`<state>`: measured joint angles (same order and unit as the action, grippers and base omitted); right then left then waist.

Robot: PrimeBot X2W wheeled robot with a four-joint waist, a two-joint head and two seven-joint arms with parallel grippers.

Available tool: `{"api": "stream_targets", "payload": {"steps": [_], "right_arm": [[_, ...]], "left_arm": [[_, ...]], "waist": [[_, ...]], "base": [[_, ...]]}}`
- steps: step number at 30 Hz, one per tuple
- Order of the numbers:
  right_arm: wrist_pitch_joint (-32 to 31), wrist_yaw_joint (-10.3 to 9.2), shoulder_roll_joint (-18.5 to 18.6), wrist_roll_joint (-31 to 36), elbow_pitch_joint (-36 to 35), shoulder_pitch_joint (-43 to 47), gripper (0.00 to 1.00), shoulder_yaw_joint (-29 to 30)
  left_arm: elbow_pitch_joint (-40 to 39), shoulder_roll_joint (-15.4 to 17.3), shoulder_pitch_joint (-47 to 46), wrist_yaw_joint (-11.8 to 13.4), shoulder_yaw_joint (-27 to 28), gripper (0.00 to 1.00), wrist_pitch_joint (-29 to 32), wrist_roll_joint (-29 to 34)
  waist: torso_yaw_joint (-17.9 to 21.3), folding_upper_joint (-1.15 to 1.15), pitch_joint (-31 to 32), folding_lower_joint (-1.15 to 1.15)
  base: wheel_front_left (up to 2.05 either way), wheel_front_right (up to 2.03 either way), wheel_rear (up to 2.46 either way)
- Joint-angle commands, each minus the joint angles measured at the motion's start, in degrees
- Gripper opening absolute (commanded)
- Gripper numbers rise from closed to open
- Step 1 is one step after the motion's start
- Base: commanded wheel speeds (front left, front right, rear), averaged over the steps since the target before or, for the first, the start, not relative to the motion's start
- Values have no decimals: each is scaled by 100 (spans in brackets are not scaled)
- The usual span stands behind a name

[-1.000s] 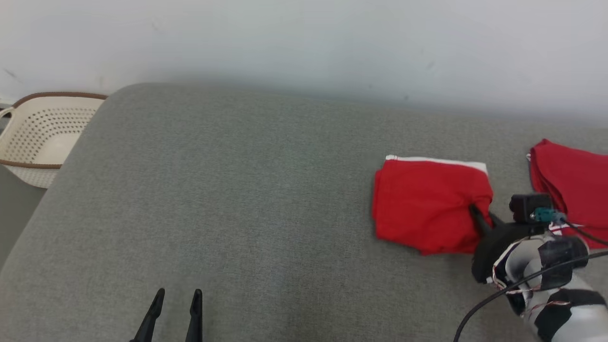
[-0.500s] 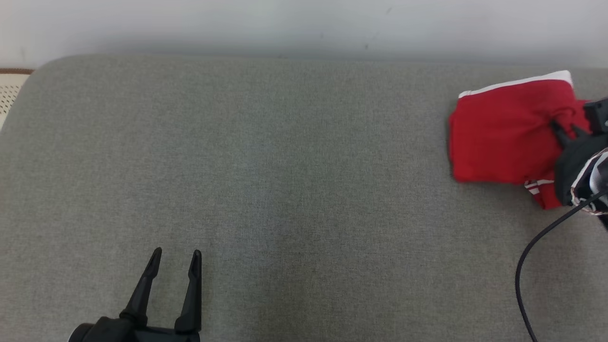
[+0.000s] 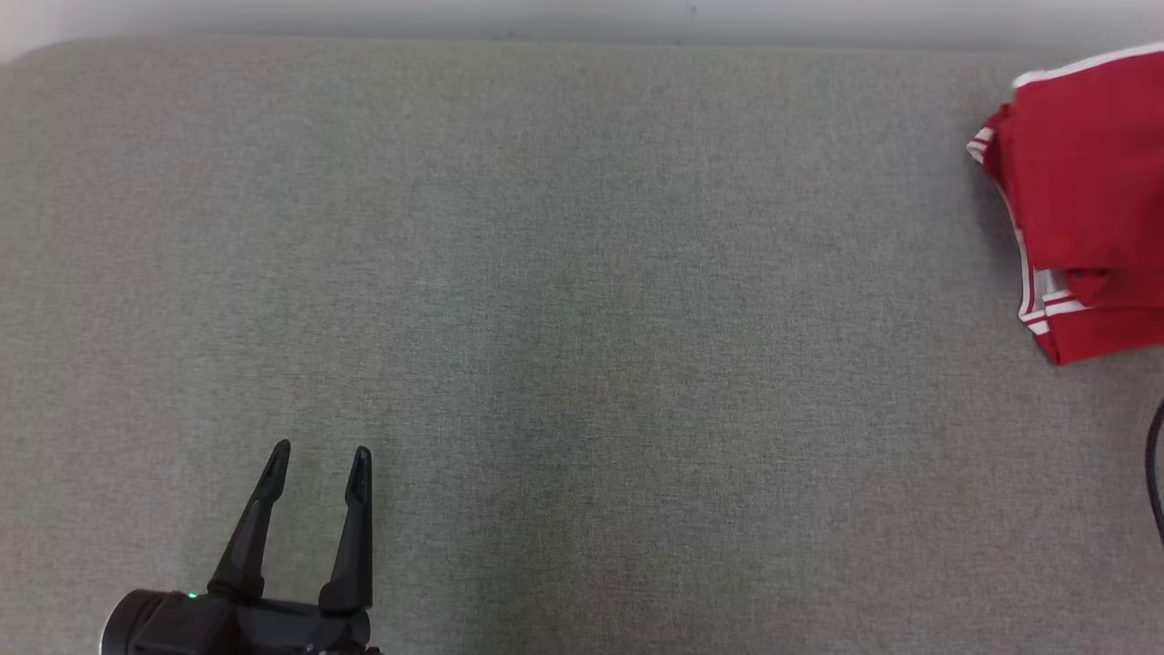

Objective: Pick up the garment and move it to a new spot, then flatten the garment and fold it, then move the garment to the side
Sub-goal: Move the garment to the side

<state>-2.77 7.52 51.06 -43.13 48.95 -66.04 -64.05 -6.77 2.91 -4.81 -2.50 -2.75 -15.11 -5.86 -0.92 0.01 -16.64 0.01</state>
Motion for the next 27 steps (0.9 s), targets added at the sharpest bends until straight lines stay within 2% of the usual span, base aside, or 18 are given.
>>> {"api": "stream_targets", "payload": {"steps": [1, 6, 15, 16, 17, 18, 27], "right_arm": [[-63, -6, 82, -86, -46, -101, 0, -92], [-155, -6, 319, -258, -27, -361, 0, -336], [-113, -6, 290, -287, 272, -595, 0, -641], [-56, -6, 289, -236, 329, -651, 36, -654], [-32, -6, 275, -221, 381, -672, 80, -666], [-74, -6, 243, -240, 449, -649, 100, -686], [-3, -6, 160, -165, 768, -850, 100, -774]], "left_arm": [[-47, 7, -61, -31, 18, 100, -7, 63], [-140, 28, -157, -82, 27, 100, -6, 108], [-193, 31, -223, -132, 62, 100, -6, 172], [-192, 30, -228, -131, 71, 100, -6, 173], [-188, 28, -229, -131, 75, 100, -6, 176], [-183, 28, -224, -128, 77, 100, -6, 178], [-92, 17, -228, -65, 47, 100, -6, 124]], "waist": [[49, -1, -126, -1], [30, -1, -372, -1], [-36, -1, -572, -1], [-38, -1, -578, -1], [-39, -1, -582, -1], [-39, -1, -584, -1], [20, -1, -491, -1]], "base": [[0, 0, 0], [0, 0, 0], [0, 0, 0], [0, 0, 0], [0, 0, 0], [0, 0, 0], [0, 0, 0]]}}
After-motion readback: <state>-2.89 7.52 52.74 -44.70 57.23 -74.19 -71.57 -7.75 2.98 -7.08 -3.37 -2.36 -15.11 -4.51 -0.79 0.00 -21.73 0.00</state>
